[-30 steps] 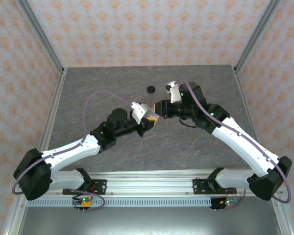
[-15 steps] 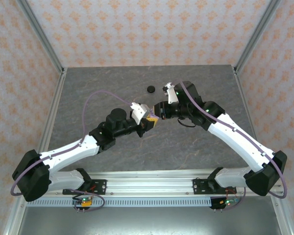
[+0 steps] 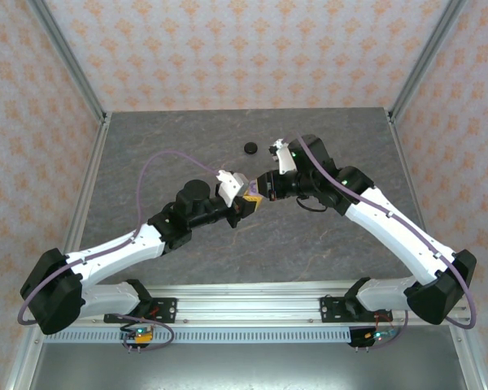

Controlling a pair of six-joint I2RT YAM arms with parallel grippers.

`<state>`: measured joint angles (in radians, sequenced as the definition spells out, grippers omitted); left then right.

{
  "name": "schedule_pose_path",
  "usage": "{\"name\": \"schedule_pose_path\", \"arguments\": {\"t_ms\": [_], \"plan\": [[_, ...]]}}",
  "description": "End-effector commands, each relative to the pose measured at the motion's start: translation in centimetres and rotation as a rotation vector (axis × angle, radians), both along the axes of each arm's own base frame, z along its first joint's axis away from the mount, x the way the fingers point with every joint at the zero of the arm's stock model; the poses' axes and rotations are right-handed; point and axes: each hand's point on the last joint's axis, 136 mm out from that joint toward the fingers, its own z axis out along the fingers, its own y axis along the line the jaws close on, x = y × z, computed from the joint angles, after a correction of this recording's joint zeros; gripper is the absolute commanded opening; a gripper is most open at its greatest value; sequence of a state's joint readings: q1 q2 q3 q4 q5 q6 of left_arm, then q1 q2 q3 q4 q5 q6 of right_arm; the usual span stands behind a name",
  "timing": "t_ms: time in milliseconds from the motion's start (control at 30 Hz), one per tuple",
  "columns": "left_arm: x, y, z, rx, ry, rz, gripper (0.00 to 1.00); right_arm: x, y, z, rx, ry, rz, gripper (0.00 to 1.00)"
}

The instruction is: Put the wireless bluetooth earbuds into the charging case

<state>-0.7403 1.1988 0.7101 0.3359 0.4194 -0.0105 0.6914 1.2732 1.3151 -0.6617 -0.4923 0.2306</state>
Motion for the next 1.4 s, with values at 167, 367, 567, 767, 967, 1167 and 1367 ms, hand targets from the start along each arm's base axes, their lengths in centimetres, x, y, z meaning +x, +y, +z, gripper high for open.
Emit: {"name": "schedule_pose_path", "arguments": {"t_ms": [167, 367, 567, 767, 967, 1167, 1367], "plan": [[-1.0, -0.9, 4.3, -0.130, -0.088, -0.060, 0.15, -1.2, 0.5, -0.1, -0.014, 0.035, 0.072, 0.18], [-0.8, -0.9, 3.7, -0.118, -0.074, -0.049, 0.15, 0.2, -0.7, 0.9, -0.022, -0.028, -0.038, 0.24], [-1.2, -1.0, 3.1, -0.103, -0.065, -0.075, 0.15, 2.5, -4.2, 3.0, -0.035, -0.143, -0.280, 0.24], [-2.6, -1.7, 3.2, -0.097, -0.077, -0.170, 0.15, 2.8, -4.5, 3.5, -0.017, -0.079, -0.276, 0.24], [-3.5, -2.2, 3.6, -0.089, -0.099, -0.227, 0.15, 3.3, -3.4, 2.5, -0.026, 0.035, -0.236, 0.25], [-3.7, -2.5, 3.6, -0.077, -0.101, -0.244, 0.15, 2.9, -1.0, 0.7, -0.014, 0.163, -0.141, 0.21], [-3.2, -2.4, 3.3, -0.061, -0.097, -0.218, 0.15, 2.3, -0.1, -0.2, -0.008, 0.224, -0.098, 0.14]]}}
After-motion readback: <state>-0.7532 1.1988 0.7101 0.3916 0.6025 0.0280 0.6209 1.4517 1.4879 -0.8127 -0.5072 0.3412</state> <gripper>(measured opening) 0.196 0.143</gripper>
